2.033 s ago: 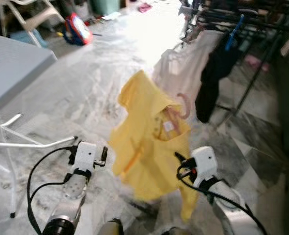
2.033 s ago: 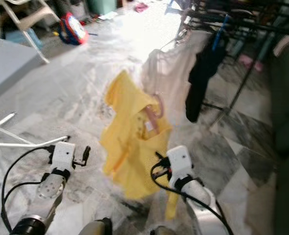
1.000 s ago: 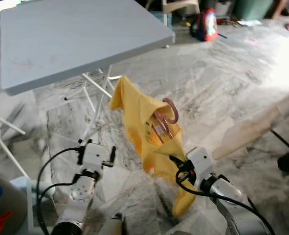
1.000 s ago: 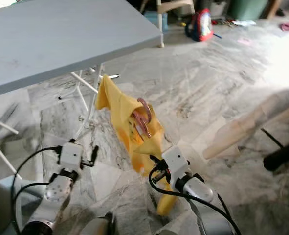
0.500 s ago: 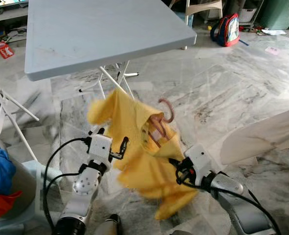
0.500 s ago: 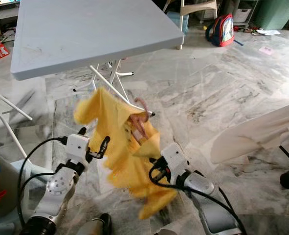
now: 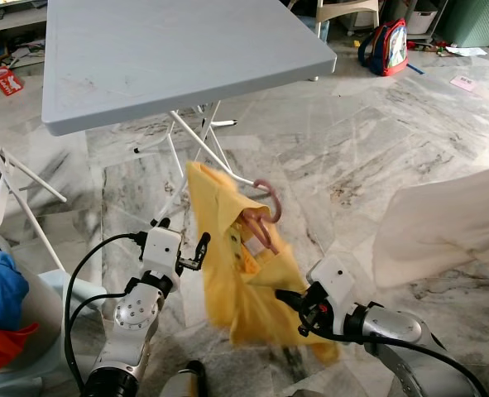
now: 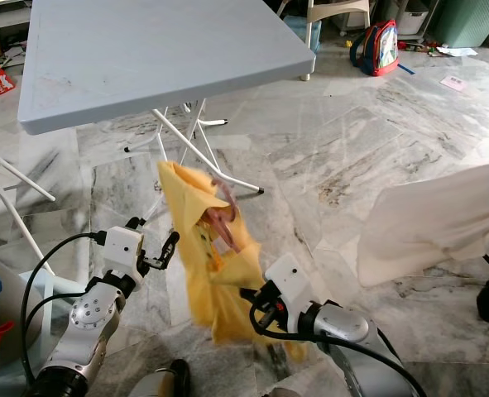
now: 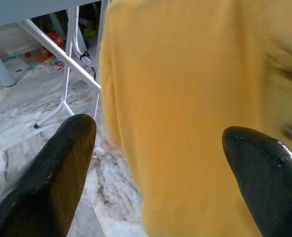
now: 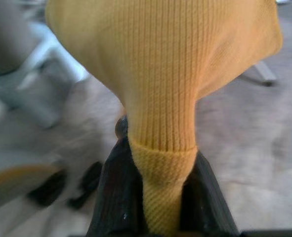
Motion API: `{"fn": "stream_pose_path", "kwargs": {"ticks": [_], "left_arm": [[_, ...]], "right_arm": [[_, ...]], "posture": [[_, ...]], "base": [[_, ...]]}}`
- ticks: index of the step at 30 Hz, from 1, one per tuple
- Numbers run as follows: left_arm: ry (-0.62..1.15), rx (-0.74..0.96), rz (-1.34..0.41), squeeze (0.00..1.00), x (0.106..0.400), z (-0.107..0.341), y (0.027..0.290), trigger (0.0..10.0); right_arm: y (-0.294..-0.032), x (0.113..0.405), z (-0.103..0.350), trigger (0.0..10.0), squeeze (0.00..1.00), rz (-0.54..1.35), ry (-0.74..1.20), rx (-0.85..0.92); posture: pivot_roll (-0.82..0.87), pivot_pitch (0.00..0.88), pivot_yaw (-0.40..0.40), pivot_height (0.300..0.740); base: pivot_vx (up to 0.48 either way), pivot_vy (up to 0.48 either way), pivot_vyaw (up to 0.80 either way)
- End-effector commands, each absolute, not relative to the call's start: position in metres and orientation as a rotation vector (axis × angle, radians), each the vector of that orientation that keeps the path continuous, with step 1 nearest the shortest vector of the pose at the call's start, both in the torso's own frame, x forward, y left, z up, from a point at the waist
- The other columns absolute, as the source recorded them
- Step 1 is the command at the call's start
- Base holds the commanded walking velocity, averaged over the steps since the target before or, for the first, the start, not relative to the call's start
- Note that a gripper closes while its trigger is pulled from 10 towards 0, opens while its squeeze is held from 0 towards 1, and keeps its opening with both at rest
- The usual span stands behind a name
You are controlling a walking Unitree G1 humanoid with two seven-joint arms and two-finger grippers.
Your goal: Hang hanger
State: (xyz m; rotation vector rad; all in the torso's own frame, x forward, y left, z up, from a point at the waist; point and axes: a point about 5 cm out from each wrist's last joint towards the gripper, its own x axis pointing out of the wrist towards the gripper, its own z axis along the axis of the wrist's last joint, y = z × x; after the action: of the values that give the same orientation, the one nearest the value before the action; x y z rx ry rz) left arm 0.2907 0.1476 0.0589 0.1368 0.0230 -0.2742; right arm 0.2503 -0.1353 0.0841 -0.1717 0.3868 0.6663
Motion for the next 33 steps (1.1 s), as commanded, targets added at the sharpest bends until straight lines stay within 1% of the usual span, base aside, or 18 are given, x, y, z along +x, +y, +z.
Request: {"fn": "stream_pose_path", "kwargs": {"ticks": [1, 4, 7, 10, 12, 14, 18, 20, 21, 27, 28, 29, 30, 33], "left_arm": [[0.026, 0.129, -0.284, 0.0, 0.291, 0.06, 0.146, 10.0], [0.017, 0.101, -0.307, 0.0, 0.292, 0.063, 0.143, 10.0], [-0.006, 0.027, -0.393, 0.0, 0.292, 0.068, 0.13, 10.0], [-0.031, 0.005, -0.448, 0.0, 0.293, 0.073, 0.121, 10.0], [-0.049, 0.014, -0.471, 0.0, 0.294, 0.077, 0.116, 10.0], [-0.06, 0.012, -0.471, 0.0, 0.296, 0.08, 0.115, 10.0], [-0.117, -0.028, -0.474, 0.0, 0.304, 0.095, 0.11, 10.0], [-0.125, -0.019, -0.471, 0.88, 0.305, 0.096, 0.11, 10.0], [-0.129, -0.014, -0.469, 1.0, 0.305, 0.097, 0.11, 10.0], [-0.131, 0.004, -0.452, 1.0, 0.309, 0.097, 0.109, 10.0], [-0.131, 0.004, -0.452, 0.64, 0.309, 0.097, 0.109, 10.0], [-0.126, 0.019, -0.459, 0.44, 0.31, 0.096, 0.107, 10.0], [-0.125, 0.029, -0.449, 0.0, 0.311, 0.096, 0.106, 10.0], [-0.13, 0.029, -0.435, 0.0, 0.315, 0.098, 0.107, 10.0]], "right_arm": [[-0.142, 0.269, 0.109, 10.0, 0.0, 0.47, 0.206, -0.107], [-0.139, 0.268, 0.112, 10.0, 0.0, 0.455, 0.186, -0.029], [-0.124, 0.256, 0.113, 10.0, 0.0, 0.557, 0.154, -0.023], [-0.114, 0.249, 0.116, 10.0, 0.0, 0.652, 0.157, 0.001], [-0.111, 0.245, 0.117, 10.0, 0.0, 0.712, 0.161, -0.015], [-0.112, 0.245, 0.117, 10.0, 0.0, 0.713, 0.168, -0.009], [-0.123, 0.247, 0.115, 10.0, 0.0, 0.713, 0.194, -0.05], [-0.124, 0.247, 0.114, 10.0, 0.0, 0.716, 0.202, -0.06], [-0.124, 0.246, 0.113, 10.0, 0.0, 0.723, 0.205, -0.065], [-0.119, 0.241, 0.116, 10.0, 0.0, 0.772, 0.213, -0.06], [-0.119, 0.241, 0.116, 10.0, 0.0, 0.772, 0.213, -0.06], [-0.115, 0.237, 0.116, 10.0, 0.0, 0.817, 0.221, -0.058], [-0.113, 0.233, 0.116, 10.0, 0.0, 0.847, 0.23, -0.06], [-0.115, 0.23, 0.116, 10.0, 0.0, 0.866, 0.242, -0.067]], "posture": [[-0.09, 0.21, 0.019, 0.74], [-0.09, 0.209, 0.017, 0.74], [-0.09, 0.214, 0.014, 0.74], [-0.09, 0.214, 0.014, 0.74], [-0.09, 0.214, 0.014, 0.74], [-0.11, 0.22, 0.01, 0.74], [-0.11, 0.221, 0.01, 0.74], [-0.12, 0.221, 0.01, 0.74], [-0.12, 0.221, 0.01, 0.74], [-0.12, 0.222, 0.011, 0.74], [-0.12, 0.222, 0.011, 0.74], [-0.13, 0.22, 0.013, 0.74], [-0.13, 0.219, 0.015, 0.74], [-0.13, 0.217, 0.017, 0.74]], "base": [[0.0, 0.0, 0.0], [0.0, 0.0, 0.0], [0.0, 0.0, 0.0], [0.0, 0.0, 0.0], [0.0, 0.0, 0.0], [0.0, 0.0, 0.0], [0.0, 0.0, 0.0], [0.0, 0.0, 0.0], [0.0, 0.0, 0.0], [0.0, 0.0, 0.0], [0.0, 0.0, 0.0], [0.0, 0.0, 0.0], [0.0, 0.0, 0.0], [0.0, 0.0, 0.0]]}}
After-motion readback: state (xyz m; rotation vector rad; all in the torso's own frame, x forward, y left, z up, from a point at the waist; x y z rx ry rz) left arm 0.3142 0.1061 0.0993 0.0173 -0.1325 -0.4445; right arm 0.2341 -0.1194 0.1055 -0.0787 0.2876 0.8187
